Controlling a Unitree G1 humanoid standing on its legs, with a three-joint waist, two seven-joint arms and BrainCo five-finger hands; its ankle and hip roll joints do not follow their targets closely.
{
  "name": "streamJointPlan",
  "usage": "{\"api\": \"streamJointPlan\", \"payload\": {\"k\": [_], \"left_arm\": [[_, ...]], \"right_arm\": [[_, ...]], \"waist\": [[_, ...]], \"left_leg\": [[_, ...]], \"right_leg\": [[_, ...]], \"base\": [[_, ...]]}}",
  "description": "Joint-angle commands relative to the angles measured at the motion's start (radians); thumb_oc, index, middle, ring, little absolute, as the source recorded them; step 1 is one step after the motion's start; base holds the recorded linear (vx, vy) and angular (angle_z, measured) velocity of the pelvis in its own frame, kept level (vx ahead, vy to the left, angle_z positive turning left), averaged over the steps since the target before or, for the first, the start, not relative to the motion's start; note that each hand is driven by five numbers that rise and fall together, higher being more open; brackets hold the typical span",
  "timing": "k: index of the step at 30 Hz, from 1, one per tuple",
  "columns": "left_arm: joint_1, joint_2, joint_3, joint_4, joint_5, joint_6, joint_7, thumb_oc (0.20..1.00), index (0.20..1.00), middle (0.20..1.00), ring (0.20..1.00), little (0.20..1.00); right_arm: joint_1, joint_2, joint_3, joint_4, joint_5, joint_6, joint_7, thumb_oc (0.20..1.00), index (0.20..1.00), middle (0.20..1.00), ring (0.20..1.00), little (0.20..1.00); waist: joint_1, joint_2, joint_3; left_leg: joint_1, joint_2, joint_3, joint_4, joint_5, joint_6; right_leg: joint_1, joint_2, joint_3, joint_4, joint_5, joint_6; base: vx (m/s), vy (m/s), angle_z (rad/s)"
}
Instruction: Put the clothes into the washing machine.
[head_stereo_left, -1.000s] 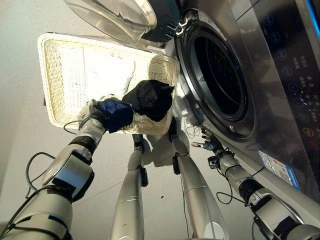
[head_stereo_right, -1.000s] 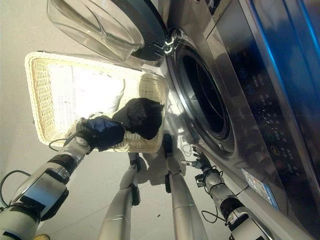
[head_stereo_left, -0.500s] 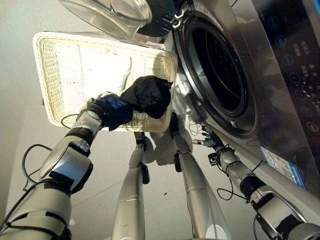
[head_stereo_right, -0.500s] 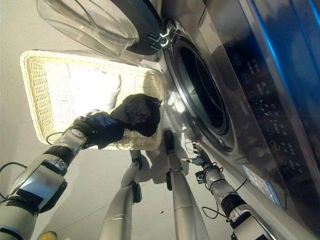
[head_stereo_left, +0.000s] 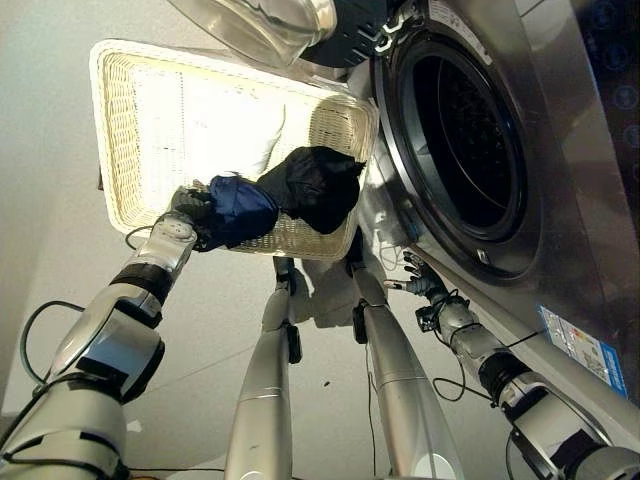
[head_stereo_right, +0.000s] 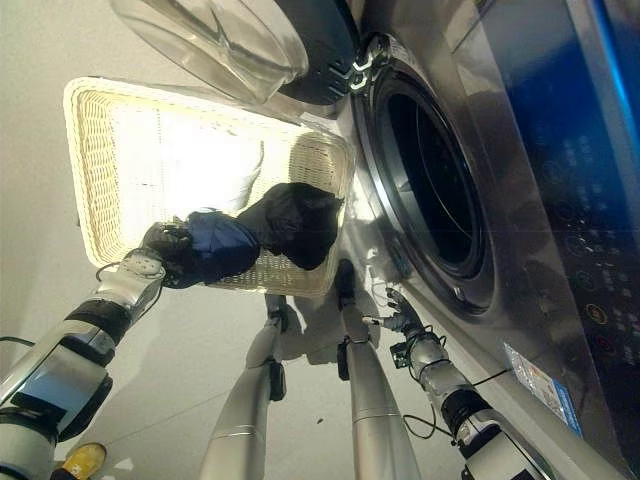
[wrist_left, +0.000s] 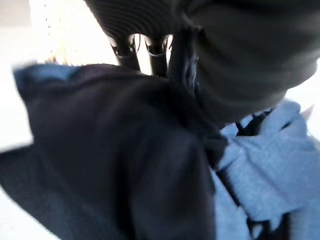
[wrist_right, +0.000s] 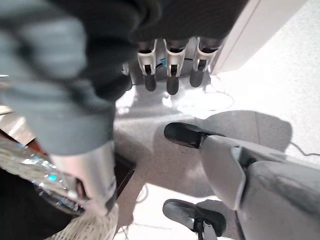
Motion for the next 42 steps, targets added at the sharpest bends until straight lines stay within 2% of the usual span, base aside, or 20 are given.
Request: {"api": "streamJointPlan", "payload": {"k": [1,8,12,15,19,24,28,30,33,36,39,41,42], "left_arm": [[-0.005,-0.118,0.004,-0.143,0.054,-0.067,0.026,0.200,0.200,0.200,0.200,0.200],[0.122,-0.090,0.069,-0.231,0.121,-0.062,0.136,0.200,0.200,0.200,0.200,0.200],[0.263,-0.070,0.137,-0.319,0.115,-0.103,0.167,0.200,0.200,0.200,0.200,0.200],[0.319,-0.062,0.166,-0.367,0.104,-0.118,0.153,0.200,0.200,0.200,0.200,0.200],[0.470,-0.051,0.268,-0.543,0.013,-0.206,0.073,0.200,0.200,0.200,0.200,0.200],[0.548,-0.050,0.343,-0.741,-0.120,-0.260,-0.067,0.200,0.200,0.200,0.200,0.200],[0.582,-0.057,0.366,-0.836,-0.173,-0.286,-0.151,0.200,0.200,0.200,0.200,0.200],[0.588,-0.053,0.377,-0.907,-0.225,-0.291,-0.224,0.200,0.200,0.200,0.200,0.200],[0.584,-0.048,0.379,-0.952,-0.257,-0.283,-0.267,0.200,0.200,0.200,0.200,0.200],[0.569,-0.033,0.373,-1.013,-0.305,-0.269,-0.337,0.200,0.200,0.200,0.200,0.200],[0.548,-0.022,0.353,-1.049,-0.332,-0.258,-0.368,0.200,0.200,0.200,0.200,0.200],[0.541,-0.018,0.346,-1.057,-0.337,-0.253,-0.374,0.200,0.200,0.200,0.200,0.200],[0.521,-0.013,0.324,-1.073,-0.343,-0.237,-0.374,0.200,0.200,0.200,0.200,0.200]], "right_arm": [[0.067,-0.010,0.002,-0.078,0.046,-0.073,-0.014,1.000,1.000,1.000,1.000,1.000],[0.083,-0.010,-0.041,-0.207,0.082,-0.150,-0.039,1.000,1.000,1.000,1.000,1.000],[0.077,-0.028,-0.064,-0.331,0.037,-0.167,-0.041,1.000,1.000,1.000,1.000,1.000],[0.076,-0.037,-0.073,-0.376,0.018,-0.158,-0.043,1.000,1.000,1.000,1.000,1.000],[0.063,-0.053,-0.106,-0.499,-0.031,-0.117,-0.029,1.000,1.000,1.000,1.000,1.000],[0.039,-0.053,-0.116,-0.576,-0.140,-0.085,-0.023,1.000,1.000,1.000,1.000,1.000],[0.014,-0.058,-0.106,-0.604,-0.224,-0.072,-0.018,1.000,1.000,1.000,1.000,1.000],[-0.020,-0.070,-0.087,-0.611,-0.283,-0.051,0.011,1.000,1.000,1.000,1.000,1.000],[-0.042,-0.075,-0.064,-0.602,-0.303,-0.037,0.044,1.000,1.000,1.000,1.000,1.000],[-0.077,-0.082,-0.022,-0.594,-0.222,0.014,0.125,1.000,1.000,1.000,1.000,1.000],[-0.093,-0.072,0.008,-0.586,-0.101,0.050,0.200,1.000,1.000,1.000,1.000,1.000],[-0.096,-0.067,0.015,-0.587,-0.064,0.058,0.217,1.000,1.000,1.000,1.000,1.000],[-0.094,-0.044,0.031,-0.598,0.034,0.076,0.262,1.000,1.000,1.000,1.000,1.000]], "waist": [[-0.020,0.008,-0.003],[0.026,0.025,-0.003],[0.060,0.045,-0.003],[0.075,0.053,-0.003],[0.115,0.076,-0.003],[0.143,0.091,-0.003],[0.156,0.095,-0.003],[0.166,0.095,-0.003],[0.172,0.095,-0.003],[0.183,0.091,-0.003],[0.189,0.090,-0.003],[0.190,0.089,-0.003],[0.191,0.088,-0.003]], "left_leg": [[-0.005,-0.025,0.014,0.083,-0.047,-0.024],[0.060,-0.021,-0.021,0.030,-0.030,-0.026],[0.106,-0.017,-0.037,-0.007,-0.012,-0.030],[0.135,-0.017,-0.042,-0.015,-0.016,-0.031],[0.195,-0.015,-0.051,-0.037,-0.015,-0.033],[0.224,-0.023,-0.058,-0.040,-0.013,-0.030],[0.241,-0.028,-0.061,-0.037,-0.018,-0.029],[0.249,-0.032,-0.059,-0.028,-0.025,-0.028],[0.252,-0.036,-0.061,-0.022,-0.030,-0.027],[0.253,-0.041,-0.062,-0.012,-0.035,-0.025],[0.253,-0.047,-0.069,-0.009,-0.036,-0.023],[0.253,-0.047,-0.071,-0.008,-0.036,-0.022],[0.253,-0.049,-0.073,-0.009,-0.035,-0.020]], "right_leg": [[0.046,0.020,-0.026,-0.030,0.016,0.088],[0.110,0.009,-0.062,-0.043,0.006,0.094],[0.160,0.000,-0.093,-0.048,-0.007,0.099],[0.191,-0.005,-0.105,-0.049,-0.019,0.101],[0.256,-0.020,-0.135,-0.057,-0.038,0.104],[0.291,-0.033,-0.155,-0.064,-0.041,0.103],[0.315,-0.041,-0.169,-0.074,-0.040,0.103],[0.326,-0.047,-0.180,-0.083,-0.036,0.103],[0.332,-0.049,-0.183,-0.090,-0.033,0.103],[0.341,-0.052,-0.190,-0.098,-0.030,0.101],[0.345,-0.050,-0.191,-0.101,-0.029,0.098],[0.345,-0.049,-0.192,-0.100,-0.030,0.098],[0.347,-0.046,-0.193,-0.099,-0.033,0.097]], "base": [[-0.03,-0.037,0.11],[-0.06,-0.058,0.11],[-0.09,-0.037,0.04],[-0.04,-0.008,0.06],[-0.05,0.013,0.18],[-0.03,0.018,0.13],[-0.02,0.018,0.14],[-0.01,0.006,0.02],[0.00,-0.006,0.02],[0.00,0.000,0.00],[0.00,0.000,0.00],[0.00,0.000,0.00],[0.02,-0.034,0.02]]}}
